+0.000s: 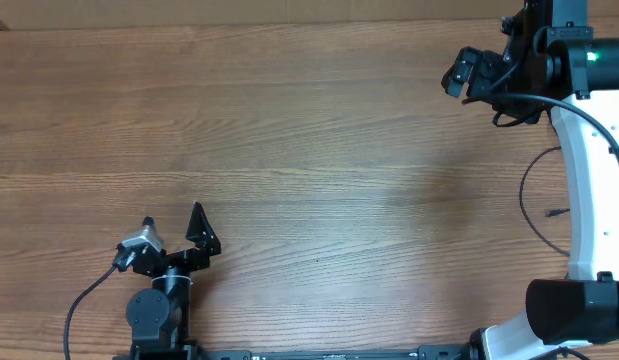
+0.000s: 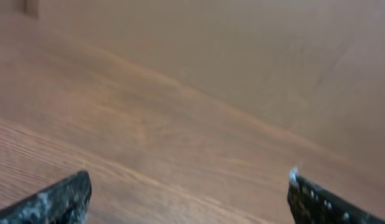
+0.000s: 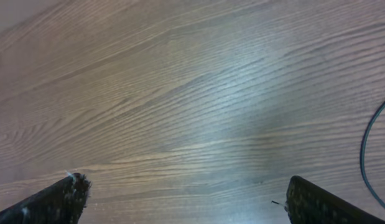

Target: Untangle cables

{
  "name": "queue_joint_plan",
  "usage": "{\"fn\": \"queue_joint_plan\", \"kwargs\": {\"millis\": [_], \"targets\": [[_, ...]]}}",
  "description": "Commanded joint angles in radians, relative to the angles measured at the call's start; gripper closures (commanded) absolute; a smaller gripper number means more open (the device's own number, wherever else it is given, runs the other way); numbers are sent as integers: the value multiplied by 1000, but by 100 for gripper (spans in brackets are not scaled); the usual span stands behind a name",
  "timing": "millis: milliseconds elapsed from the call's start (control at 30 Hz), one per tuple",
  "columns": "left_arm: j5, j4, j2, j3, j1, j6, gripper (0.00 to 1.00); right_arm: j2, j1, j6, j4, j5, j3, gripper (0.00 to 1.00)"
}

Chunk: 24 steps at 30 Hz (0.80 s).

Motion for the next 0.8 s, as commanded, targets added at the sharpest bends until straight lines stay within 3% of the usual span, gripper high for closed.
{"fn": "queue_joint_plan", "kwargs": {"millis": [0, 767], "targets": [[49, -6, -13, -2, -26, 143, 0, -13, 2, -7, 4, 1, 13, 0], [46, -3, -11, -2, -50, 153, 0, -13, 2, -7, 4, 1, 13, 0]]}}
